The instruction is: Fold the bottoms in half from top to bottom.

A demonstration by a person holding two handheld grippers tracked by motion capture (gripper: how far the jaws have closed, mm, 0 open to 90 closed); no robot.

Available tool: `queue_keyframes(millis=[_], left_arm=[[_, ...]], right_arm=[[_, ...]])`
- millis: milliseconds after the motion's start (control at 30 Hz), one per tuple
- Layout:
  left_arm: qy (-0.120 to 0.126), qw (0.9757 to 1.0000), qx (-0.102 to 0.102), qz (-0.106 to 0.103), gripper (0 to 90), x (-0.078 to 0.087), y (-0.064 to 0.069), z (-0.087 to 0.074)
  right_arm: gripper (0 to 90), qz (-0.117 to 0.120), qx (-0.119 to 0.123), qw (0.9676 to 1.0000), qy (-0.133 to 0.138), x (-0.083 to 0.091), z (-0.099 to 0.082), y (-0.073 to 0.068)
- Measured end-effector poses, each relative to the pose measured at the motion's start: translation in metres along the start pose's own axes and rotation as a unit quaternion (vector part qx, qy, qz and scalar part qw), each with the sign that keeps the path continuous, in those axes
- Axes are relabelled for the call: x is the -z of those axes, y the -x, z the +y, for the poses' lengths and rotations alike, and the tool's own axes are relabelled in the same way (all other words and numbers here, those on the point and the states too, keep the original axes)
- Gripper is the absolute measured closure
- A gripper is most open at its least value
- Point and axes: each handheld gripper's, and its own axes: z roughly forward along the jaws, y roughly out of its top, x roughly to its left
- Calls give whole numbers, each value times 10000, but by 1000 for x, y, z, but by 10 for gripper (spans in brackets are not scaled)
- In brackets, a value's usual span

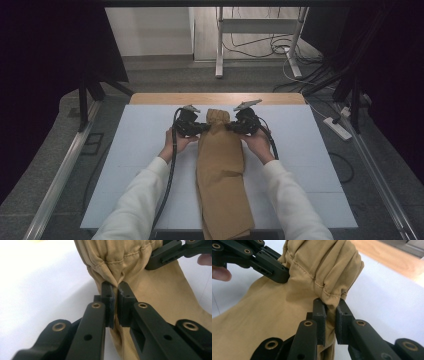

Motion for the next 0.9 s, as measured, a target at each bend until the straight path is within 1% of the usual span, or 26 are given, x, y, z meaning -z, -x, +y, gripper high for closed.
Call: queue_keyframes(millis=[133,233,367,600,733,900], left_arm=[[67,9999,-94,77,844,9,0,9],[73,9999,-70,65,844,9,0,8],[71,10000,39,19,844,5,-2,5],[96,9999,-70,50,844,7,2,7],[119,9999,-33,12,844,9,4,5],[171,9998,-94,5,844,14,11,1]], right_arm=[[808,-55,51,9999,134,7,12,0],[808,-61,78,9998,142,8,14,-1],[808,-40,62,9999,92,6,11,-1],[807,-53,83,9999,114,8,10,0],[807,-17,85,9998,155,11,7,-2],[807,51,116,9997,221,15,4,-6]])
